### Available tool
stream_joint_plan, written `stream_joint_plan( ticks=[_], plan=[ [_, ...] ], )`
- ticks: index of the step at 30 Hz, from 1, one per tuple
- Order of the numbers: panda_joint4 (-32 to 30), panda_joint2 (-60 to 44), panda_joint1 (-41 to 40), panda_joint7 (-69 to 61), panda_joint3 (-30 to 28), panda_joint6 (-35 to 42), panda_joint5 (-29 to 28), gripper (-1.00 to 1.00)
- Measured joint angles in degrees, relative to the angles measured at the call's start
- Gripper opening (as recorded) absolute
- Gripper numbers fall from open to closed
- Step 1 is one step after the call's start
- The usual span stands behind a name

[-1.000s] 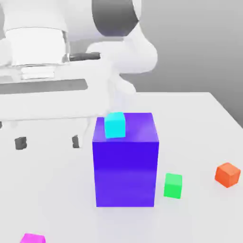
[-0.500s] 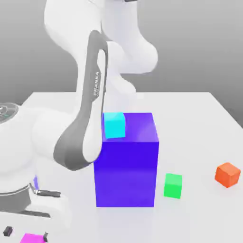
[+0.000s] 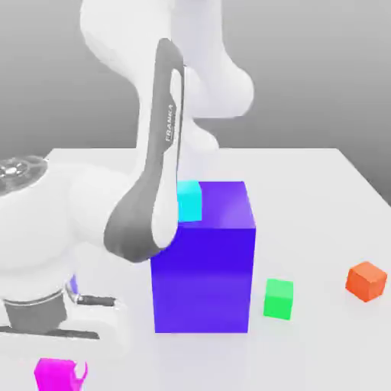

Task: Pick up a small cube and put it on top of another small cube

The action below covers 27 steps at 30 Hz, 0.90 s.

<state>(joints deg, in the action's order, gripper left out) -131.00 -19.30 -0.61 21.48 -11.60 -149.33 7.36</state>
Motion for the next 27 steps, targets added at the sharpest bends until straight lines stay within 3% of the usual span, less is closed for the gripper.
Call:
stream_joint_plan(
  ticks=[7, 12, 17, 24, 25, 27],
  plan=[
    [-14.30, 12.92, 10.79, -5.34, 8.10, -3.64, -10.68, -1.00],
    [-24.74, 22.24, 21.29, -12.30, 12.36, -5.84, -14.03, -1.00],
    [-32.57, 28.72, 26.42, -25.43, 11.34, -5.03, -8.47, -1.00],
    [-32.74, 16.83, 27.25, -27.85, 11.24, -16.80, -7.15, -1.00],
    [-32.70, 15.67, 27.21, -27.82, 11.24, -17.91, -7.19, 1.00],
    [-32.70, 15.67, 27.24, -27.82, 11.24, -17.90, -7.19, 1.00]
  ],
)
